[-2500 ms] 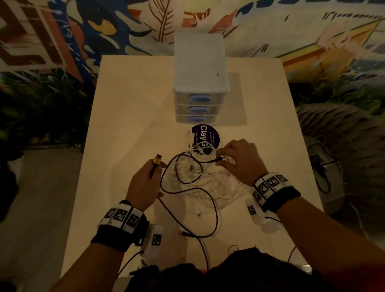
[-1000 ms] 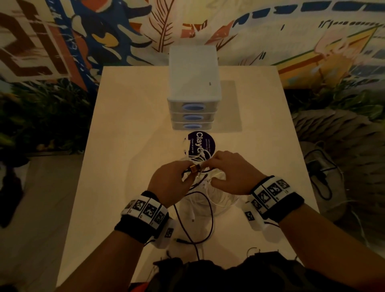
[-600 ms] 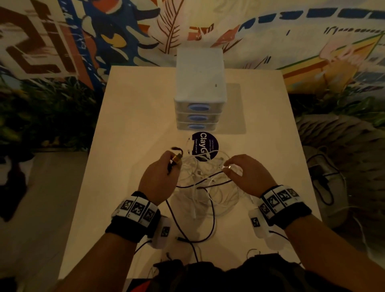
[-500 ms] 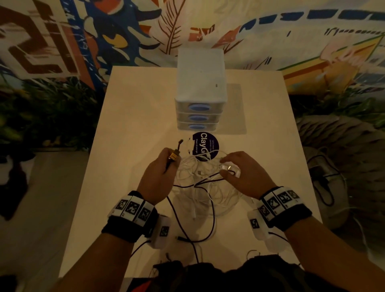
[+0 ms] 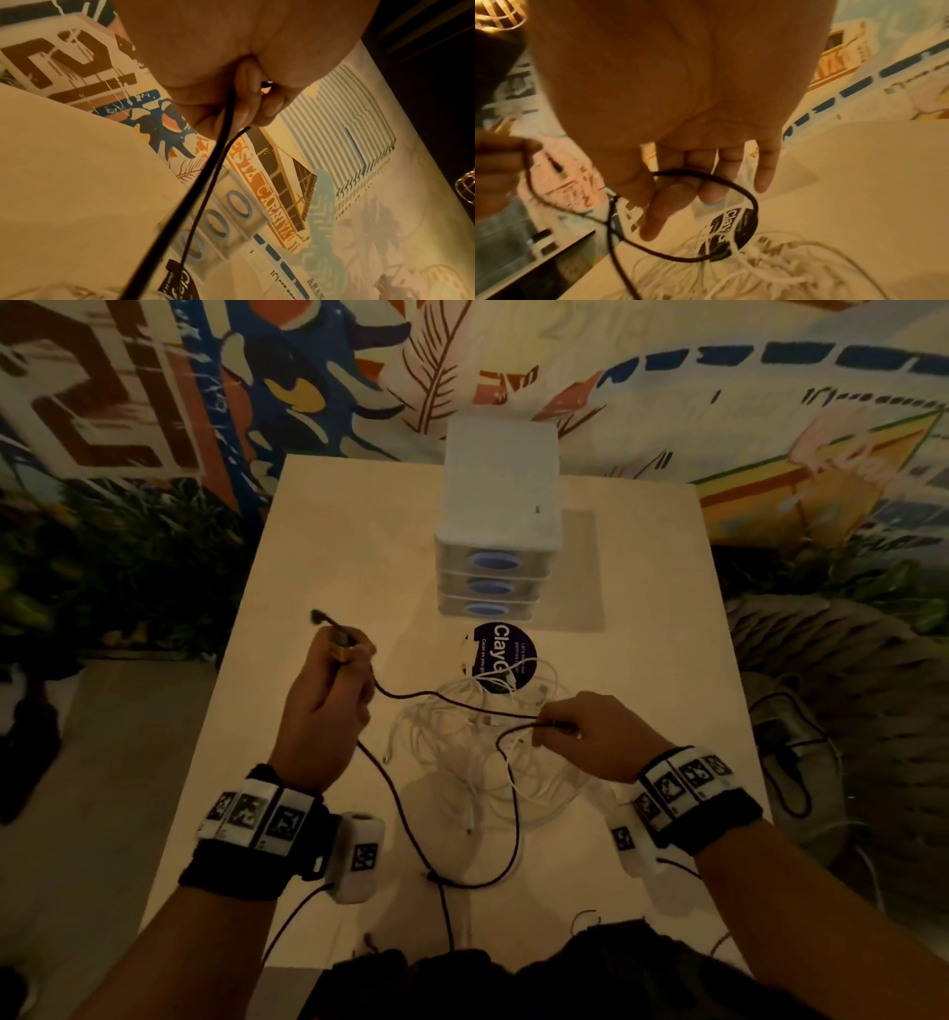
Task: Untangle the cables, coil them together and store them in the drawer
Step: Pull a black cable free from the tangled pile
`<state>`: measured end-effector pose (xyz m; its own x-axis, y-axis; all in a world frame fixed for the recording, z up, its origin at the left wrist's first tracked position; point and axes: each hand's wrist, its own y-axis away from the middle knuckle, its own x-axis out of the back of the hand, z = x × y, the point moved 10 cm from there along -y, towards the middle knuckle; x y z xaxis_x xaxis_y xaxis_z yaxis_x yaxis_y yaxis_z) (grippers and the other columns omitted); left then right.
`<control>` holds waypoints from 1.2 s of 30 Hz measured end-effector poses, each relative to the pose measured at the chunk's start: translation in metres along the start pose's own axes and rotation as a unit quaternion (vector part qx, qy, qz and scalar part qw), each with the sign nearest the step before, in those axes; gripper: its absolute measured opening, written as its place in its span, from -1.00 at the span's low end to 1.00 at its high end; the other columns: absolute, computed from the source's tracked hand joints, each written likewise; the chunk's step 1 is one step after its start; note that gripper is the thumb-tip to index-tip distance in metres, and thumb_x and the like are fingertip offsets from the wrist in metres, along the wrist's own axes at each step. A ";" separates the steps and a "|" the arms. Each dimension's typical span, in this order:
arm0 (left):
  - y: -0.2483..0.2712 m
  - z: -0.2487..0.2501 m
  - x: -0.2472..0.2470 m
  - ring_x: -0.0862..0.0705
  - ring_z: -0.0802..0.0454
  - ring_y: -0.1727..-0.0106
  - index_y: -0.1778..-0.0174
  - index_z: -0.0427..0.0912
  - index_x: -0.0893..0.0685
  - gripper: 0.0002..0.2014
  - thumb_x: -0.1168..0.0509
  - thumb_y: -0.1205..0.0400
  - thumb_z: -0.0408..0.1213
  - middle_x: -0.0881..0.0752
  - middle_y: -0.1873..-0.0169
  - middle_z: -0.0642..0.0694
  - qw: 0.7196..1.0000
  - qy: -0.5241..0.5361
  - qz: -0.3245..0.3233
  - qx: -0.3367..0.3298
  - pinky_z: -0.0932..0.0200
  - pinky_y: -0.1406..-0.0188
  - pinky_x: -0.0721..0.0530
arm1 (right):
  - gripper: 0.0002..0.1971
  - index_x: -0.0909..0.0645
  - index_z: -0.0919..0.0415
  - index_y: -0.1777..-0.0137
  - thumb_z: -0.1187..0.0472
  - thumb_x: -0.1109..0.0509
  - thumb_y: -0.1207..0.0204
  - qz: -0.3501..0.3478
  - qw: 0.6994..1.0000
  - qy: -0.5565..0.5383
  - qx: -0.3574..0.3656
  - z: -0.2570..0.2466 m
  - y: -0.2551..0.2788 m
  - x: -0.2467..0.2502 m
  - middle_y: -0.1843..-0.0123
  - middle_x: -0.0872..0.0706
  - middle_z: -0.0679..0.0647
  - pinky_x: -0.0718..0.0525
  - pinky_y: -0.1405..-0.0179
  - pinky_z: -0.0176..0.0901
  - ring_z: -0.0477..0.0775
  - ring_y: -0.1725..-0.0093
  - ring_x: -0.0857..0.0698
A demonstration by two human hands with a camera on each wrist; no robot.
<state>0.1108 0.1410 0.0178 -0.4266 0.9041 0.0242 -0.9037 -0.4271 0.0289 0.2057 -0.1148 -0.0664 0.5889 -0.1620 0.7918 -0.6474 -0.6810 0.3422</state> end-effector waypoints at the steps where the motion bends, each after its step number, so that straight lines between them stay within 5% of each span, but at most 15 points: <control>1: 0.000 -0.001 0.005 -0.24 0.16 0.51 0.01 -0.14 -0.50 -0.80 -0.03 -0.87 -0.37 -0.35 0.49 0.07 1.000 0.005 0.015 0.004 0.22 0.60 -0.19 | -0.63 -0.79 -0.11 -0.03 -0.26 -0.24 -0.57 -0.019 0.999 -0.028 -0.004 0.006 0.007 0.000 0.25 -0.73 -0.06 -0.62 0.10 -0.03 0.00 0.18 -0.70; 6: 0.001 0.005 0.011 -0.21 0.06 0.50 0.06 -0.04 -0.49 -0.77 -0.03 -0.87 -0.35 -0.34 0.49 0.02 0.999 -0.002 0.035 -0.010 -0.01 0.53 -0.12 | -0.56 -0.76 -0.22 -0.04 -0.37 -0.09 -0.67 -0.065 0.989 -0.113 -0.062 0.030 0.034 -0.019 0.19 -0.81 -0.08 -0.68 -0.05 -0.12 -0.18 0.13 -0.76; 9: 0.000 0.010 0.008 -0.20 0.04 0.50 0.06 -0.03 -0.48 -0.77 -0.03 -0.87 -0.34 -0.34 0.48 0.02 0.999 0.007 0.039 -0.019 -0.01 0.52 -0.11 | -0.75 -0.54 -0.20 -0.30 -0.18 -0.30 -0.69 0.006 0.992 -0.097 -0.083 0.047 0.033 -0.020 0.26 -0.76 -0.03 -0.66 0.14 -0.15 -0.17 0.24 -0.73; 13: -0.002 0.016 0.004 -0.12 -0.11 0.47 0.06 -0.03 -0.48 -0.76 -0.02 -0.87 -0.35 -0.33 0.48 -0.01 0.999 0.016 0.039 -0.025 0.00 0.51 -0.09 | -0.24 -0.33 -0.13 -0.57 0.33 -0.51 -0.42 0.138 0.974 -0.121 -0.132 0.074 0.039 -0.014 0.02 -0.48 -0.09 -0.58 0.19 -0.24 -0.23 0.23 -0.54; 16: -0.003 0.018 -0.001 -0.12 -0.11 0.48 0.06 -0.04 -0.49 -0.76 -0.03 -0.87 -0.35 -0.34 0.50 0.02 0.999 0.006 0.026 -0.026 -0.01 0.52 -0.09 | -0.24 -0.34 -0.02 -0.63 0.39 -0.48 -0.46 0.186 0.950 -0.140 -0.208 0.094 0.046 -0.017 -0.15 -0.42 0.07 -0.63 0.06 -0.11 -0.06 0.20 -0.53; 19: -0.007 0.012 -0.004 -0.24 0.06 0.51 0.03 -0.05 -0.51 -0.78 -0.03 -0.87 -0.34 -0.38 0.51 0.06 0.999 -0.020 0.018 -0.025 0.03 0.55 -0.15 | -0.65 -0.66 0.13 -0.40 0.16 -0.47 -0.63 0.195 0.939 -0.125 -0.254 0.105 0.048 -0.018 -0.16 -0.48 0.20 -0.62 -0.23 -0.05 0.06 0.00 -0.57; 22: -0.011 0.001 -0.003 -0.27 0.05 0.51 -0.03 -0.12 -0.52 -0.83 -0.05 -0.87 -0.31 -0.40 0.50 0.03 0.998 -0.052 0.017 -0.023 0.19 0.59 -0.26 | -0.79 -0.80 0.12 -0.13 0.03 -0.49 -0.62 0.177 0.946 -0.107 -0.250 0.108 0.048 -0.017 -0.08 -0.53 0.18 -0.52 -0.11 -0.21 0.16 -0.08 -0.65; 25: -0.012 -0.010 -0.011 -0.28 0.04 0.49 0.00 -0.10 -0.53 -0.81 -0.06 -0.87 -0.29 -0.41 0.50 0.05 0.999 -0.048 0.002 0.006 0.12 0.56 -0.25 | -0.72 -0.75 0.06 -0.11 -0.13 -0.46 -0.60 0.166 0.952 -0.130 -0.223 0.097 0.047 -0.007 -0.12 -0.64 0.17 -0.53 -0.04 -0.20 0.05 -0.06 -0.65; 30: -0.006 -0.012 -0.033 -0.24 0.03 0.48 0.02 -0.15 -0.51 -0.81 -0.05 -0.86 -0.35 -0.41 0.51 0.06 0.998 -0.026 -0.051 0.028 -0.01 0.51 -0.16 | -0.38 -0.59 0.03 -0.24 -0.49 -0.27 -0.52 0.019 0.951 -0.111 -0.287 0.085 0.029 -0.031 -0.12 -0.71 0.05 -0.60 -0.09 -0.07 0.12 -0.18 -0.70; 32: -0.004 -0.012 -0.037 -0.25 0.05 0.48 0.02 -0.17 -0.51 -0.81 -0.05 -0.86 -0.36 -0.42 0.51 0.07 0.997 -0.025 -0.062 0.032 0.05 0.52 -0.19 | -0.40 -0.72 0.10 -0.06 -0.47 -0.32 -0.50 -0.006 0.951 -0.104 -0.291 0.087 0.020 -0.041 -0.02 -0.83 0.02 -0.70 -0.09 -0.05 0.07 -0.07 -0.78; 36: -0.001 -0.020 -0.037 -0.27 0.01 0.49 0.01 -0.17 -0.53 -0.83 -0.11 -0.86 -0.25 -0.46 0.51 0.04 0.994 -0.049 -0.085 0.054 0.09 0.50 -0.26 | -0.70 -0.80 0.15 0.13 -0.05 -0.39 -0.65 0.002 0.956 -0.174 -0.236 0.072 0.008 -0.045 0.26 -0.86 -0.03 -0.79 -0.03 0.01 0.00 0.23 -0.82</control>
<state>0.1270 0.1087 -0.0033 -0.2571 0.9606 0.1059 -0.9513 -0.2709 0.1475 0.2089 -0.1644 -0.1354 0.6575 -0.4483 0.6055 -0.7483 -0.2946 0.5944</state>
